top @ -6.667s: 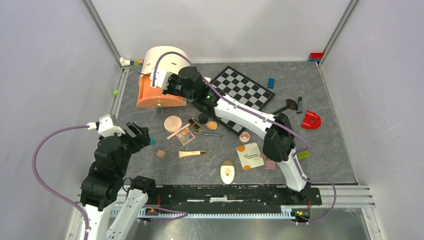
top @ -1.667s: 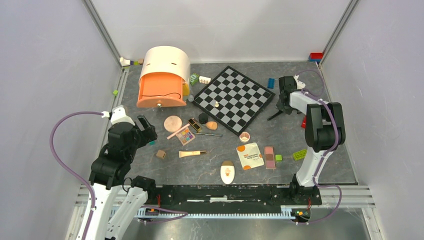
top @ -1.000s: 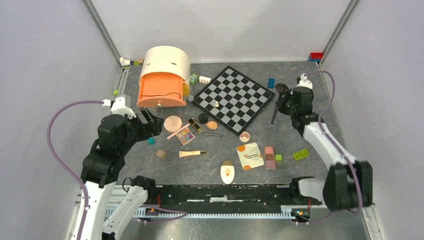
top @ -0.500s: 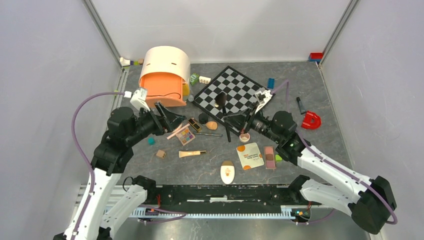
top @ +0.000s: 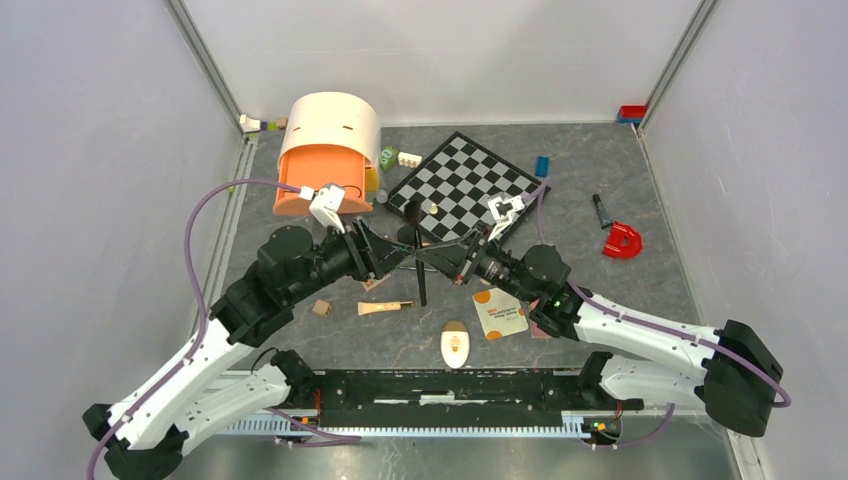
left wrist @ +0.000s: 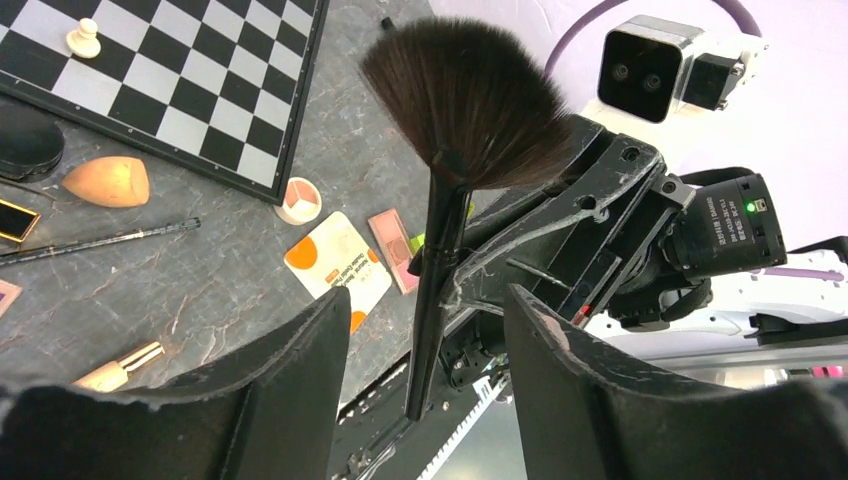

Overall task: Organize the makeup
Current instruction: Pick up the makeup brush from the center of the board.

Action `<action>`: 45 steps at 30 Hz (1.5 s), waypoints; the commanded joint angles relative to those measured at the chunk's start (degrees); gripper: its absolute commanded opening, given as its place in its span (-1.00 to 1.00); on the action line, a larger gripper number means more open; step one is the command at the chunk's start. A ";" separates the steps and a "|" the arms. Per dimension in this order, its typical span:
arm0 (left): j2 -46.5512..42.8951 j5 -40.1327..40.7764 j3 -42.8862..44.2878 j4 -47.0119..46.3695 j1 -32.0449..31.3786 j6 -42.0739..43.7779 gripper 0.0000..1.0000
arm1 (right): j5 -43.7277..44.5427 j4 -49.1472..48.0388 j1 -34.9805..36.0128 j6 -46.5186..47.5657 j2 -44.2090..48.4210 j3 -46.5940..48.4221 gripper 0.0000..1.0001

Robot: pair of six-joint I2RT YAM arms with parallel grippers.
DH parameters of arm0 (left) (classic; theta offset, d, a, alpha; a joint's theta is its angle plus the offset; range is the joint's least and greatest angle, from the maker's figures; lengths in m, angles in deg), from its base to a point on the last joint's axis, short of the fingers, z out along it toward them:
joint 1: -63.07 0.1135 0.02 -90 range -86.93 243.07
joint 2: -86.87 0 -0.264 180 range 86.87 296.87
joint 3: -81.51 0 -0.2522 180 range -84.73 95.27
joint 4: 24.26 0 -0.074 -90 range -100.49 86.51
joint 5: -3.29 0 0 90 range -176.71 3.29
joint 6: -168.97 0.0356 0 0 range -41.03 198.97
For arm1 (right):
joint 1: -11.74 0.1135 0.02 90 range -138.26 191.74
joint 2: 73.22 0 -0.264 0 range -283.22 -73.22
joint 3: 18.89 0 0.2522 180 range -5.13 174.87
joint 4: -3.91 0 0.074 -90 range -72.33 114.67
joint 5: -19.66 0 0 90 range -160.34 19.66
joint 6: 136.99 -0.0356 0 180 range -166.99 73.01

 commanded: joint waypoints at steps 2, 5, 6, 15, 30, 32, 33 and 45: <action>1.35 6.31 -1.40 -8.75 -3.17 -2.73 0.23 | 4.24 -9.93 0.59 -7.33 0.85 -2.67 -1.00; 2.67 6.65 -1.48 -10.42 -4.18 -2.73 0.20 | 2.60 -10.40 0.62 -8.99 -0.33 -2.12 -1.00; 2.88 6.98 -1.49 -10.97 -4.46 -2.73 0.20 | 2.10 -10.90 0.69 -9.45 -0.62 -2.10 -1.00; 5.23 5.90 -0.52 -12.60 -5.09 -2.73 -0.21 | 2.65 -12.15 2.03 -10.17 -0.32 -3.25 -1.00; 8.30 13.68 12.34 3.17 -5.18 11.66 -0.95 | 5.52 6.70 2.19 1.97 6.55 -0.16 -0.06; 9.28 17.48 16.73 7.60 -5.14 16.71 -0.95 | 9.58 12.99 2.21 5.52 9.82 0.34 0.07; 9.73 19.72 18.78 9.19 -5.19 19.36 -0.95 | 11.21 15.51 2.21 7.23 11.70 0.35 0.10; 11.78 27.95 22.18 8.19 -5.18 61.94 -0.95 | 17.67 35.26 2.21 18.71 23.94 -1.17 0.16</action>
